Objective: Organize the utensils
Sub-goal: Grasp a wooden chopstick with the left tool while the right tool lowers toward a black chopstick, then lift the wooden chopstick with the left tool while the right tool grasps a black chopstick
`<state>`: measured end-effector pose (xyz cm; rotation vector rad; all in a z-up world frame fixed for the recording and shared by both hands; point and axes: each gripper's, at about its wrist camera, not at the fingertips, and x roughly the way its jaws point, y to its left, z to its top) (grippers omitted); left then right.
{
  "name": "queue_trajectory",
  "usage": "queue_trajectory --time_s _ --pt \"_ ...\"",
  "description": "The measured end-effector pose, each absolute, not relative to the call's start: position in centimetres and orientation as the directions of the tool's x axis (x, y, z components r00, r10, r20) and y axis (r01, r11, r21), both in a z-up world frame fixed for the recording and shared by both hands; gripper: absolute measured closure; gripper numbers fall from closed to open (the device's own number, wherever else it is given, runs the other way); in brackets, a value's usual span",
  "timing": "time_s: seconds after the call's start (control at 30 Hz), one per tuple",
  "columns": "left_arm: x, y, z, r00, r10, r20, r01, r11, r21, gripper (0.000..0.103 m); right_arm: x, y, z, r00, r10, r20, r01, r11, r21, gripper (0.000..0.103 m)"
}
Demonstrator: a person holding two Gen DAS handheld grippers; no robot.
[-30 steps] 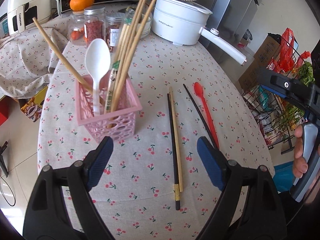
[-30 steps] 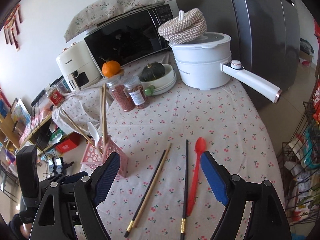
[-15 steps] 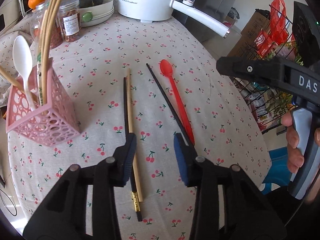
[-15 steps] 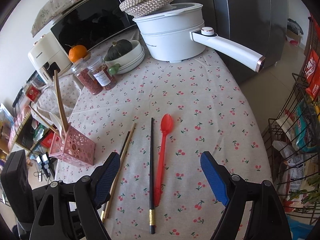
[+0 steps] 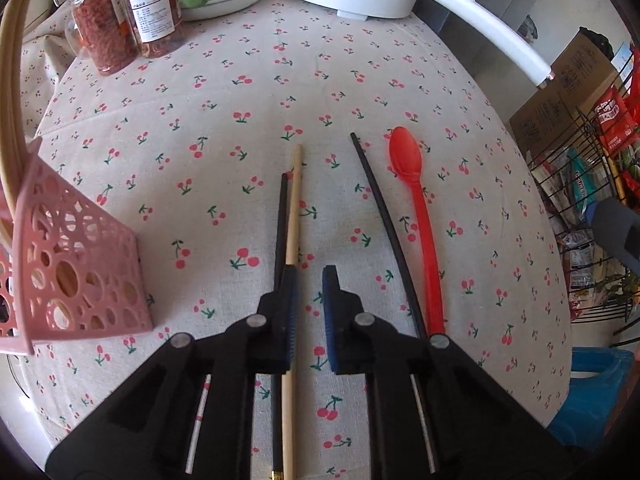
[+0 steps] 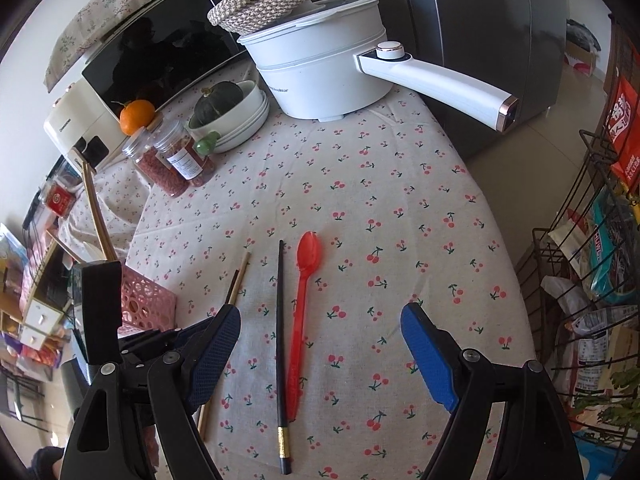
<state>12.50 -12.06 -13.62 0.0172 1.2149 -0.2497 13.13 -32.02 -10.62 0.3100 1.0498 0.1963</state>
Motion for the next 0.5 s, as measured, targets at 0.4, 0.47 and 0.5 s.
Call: queue_trajectory --time_s 0.4,0.47,0.5 --pt "14.7 -12.9 -14.3 0.285 -0.144 -0.948 0.197 0.976 -0.089 0.090 13.6 -31.8 -11.1 0.470 0.304 -0.828 -0.005 0.940 0.342 0.019" --pt "15.2 -13.1 -14.5 0.268 -0.124 -0.955 0.198 0.978 -0.071 0.090 13.6 -31.9 -11.2 0.467 0.302 -0.831 -0.002 0.940 0.341 0.019" --pt "15.4 -13.0 -14.8 0.249 -0.125 -0.960 0.193 0.978 -0.077 0.089 13.6 -32.0 -11.2 0.466 0.301 -0.832 0.000 0.940 0.340 0.019"
